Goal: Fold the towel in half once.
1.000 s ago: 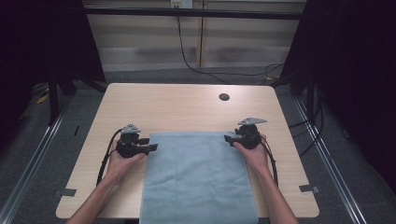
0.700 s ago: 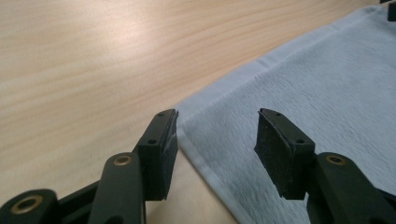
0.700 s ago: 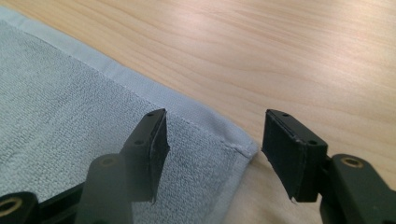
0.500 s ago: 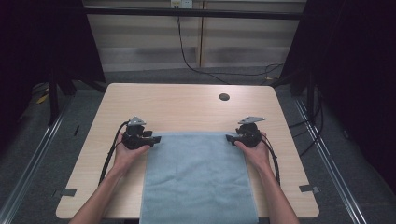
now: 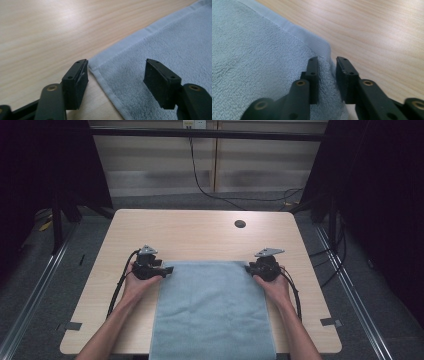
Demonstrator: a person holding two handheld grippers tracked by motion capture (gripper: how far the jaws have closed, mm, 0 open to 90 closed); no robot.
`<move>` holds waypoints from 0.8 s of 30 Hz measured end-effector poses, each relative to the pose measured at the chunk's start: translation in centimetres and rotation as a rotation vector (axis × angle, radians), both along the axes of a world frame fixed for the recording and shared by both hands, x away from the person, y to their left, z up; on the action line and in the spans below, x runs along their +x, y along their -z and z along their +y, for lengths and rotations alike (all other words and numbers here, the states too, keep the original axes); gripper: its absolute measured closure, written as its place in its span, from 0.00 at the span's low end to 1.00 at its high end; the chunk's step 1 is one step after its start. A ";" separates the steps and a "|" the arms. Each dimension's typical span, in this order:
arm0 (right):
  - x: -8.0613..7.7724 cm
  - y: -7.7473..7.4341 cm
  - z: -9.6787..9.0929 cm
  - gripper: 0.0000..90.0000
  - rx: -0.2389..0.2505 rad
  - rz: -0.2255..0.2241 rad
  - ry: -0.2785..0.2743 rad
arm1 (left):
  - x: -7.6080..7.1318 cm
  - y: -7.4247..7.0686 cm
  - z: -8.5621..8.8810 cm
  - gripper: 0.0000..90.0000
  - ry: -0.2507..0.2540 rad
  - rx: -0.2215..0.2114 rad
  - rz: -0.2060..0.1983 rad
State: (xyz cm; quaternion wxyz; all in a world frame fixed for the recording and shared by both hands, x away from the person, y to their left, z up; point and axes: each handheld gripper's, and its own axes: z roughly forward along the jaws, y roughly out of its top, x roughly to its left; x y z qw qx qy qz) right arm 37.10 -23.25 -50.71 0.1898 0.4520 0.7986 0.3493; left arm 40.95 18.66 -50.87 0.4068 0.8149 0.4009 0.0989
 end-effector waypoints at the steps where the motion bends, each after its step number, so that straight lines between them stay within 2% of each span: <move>1: -0.2 0.0 0.0 0.87 0.000 0.002 -0.007 | 0.0 0.0 -0.2 0.38 0.013 0.019 -0.014; 4: -0.4 0.1 -0.2 0.89 0.019 -0.002 -0.009 | -0.3 0.1 -0.7 0.37 0.042 0.030 -0.036; 5: -0.4 0.0 -0.2 0.90 0.019 0.002 -0.009 | -0.4 0.1 -0.9 0.37 0.054 0.071 -0.059; 8: -0.4 0.0 -0.1 0.90 0.017 0.001 -0.009 | -0.6 0.1 -1.2 0.39 0.076 0.070 -0.063; 9: -0.5 0.0 -0.1 0.90 0.027 0.011 -0.006 | -0.7 0.0 -1.3 0.47 0.106 0.070 -0.062; 13: -0.6 0.0 0.1 0.90 0.033 0.012 -0.017 | -1.0 -0.2 -1.6 0.70 0.119 0.076 -0.058; 14: -0.7 0.0 0.2 0.91 0.049 0.022 -0.026 | -1.1 -0.2 -1.6 0.77 0.125 0.067 -0.051; 15: -0.8 0.0 0.3 0.91 0.058 0.032 -0.032 | -1.2 -0.2 -1.5 0.86 0.134 0.045 -0.027; 16: -0.9 -0.1 0.4 0.92 0.069 0.040 -0.042 | -1.2 -0.2 -1.5 0.91 0.134 0.045 -0.027; 18: -0.9 -0.1 0.6 0.93 0.114 0.058 -0.070 | -1.3 -0.2 -1.2 0.94 0.126 0.010 0.000; 19: -1.0 -0.2 0.6 0.94 0.116 0.063 -0.080 | -1.4 -0.4 -1.1 0.94 0.131 -0.011 0.007; 20: -1.0 -0.2 0.6 0.94 0.116 0.063 -0.080 | -1.4 -0.4 -1.1 0.94 0.131 -0.011 0.007; 21: -1.0 -0.8 0.6 0.95 0.142 0.042 -0.080 | -1.6 -1.2 -0.6 0.94 0.132 -0.053 -0.003; 22: -0.9 -1.3 0.4 0.95 0.179 0.025 -0.080 | -1.6 -1.2 -0.6 0.94 0.132 -0.053 -0.003; 23: -1.0 -1.9 0.2 0.95 0.204 0.007 -0.073 | -1.8 -2.3 -0.2 0.94 0.131 -0.100 -0.025; 24: -1.0 -2.5 0.0 0.95 0.220 -0.010 -0.066 | -1.8 -2.3 -0.2 0.94 0.131 -0.100 -0.025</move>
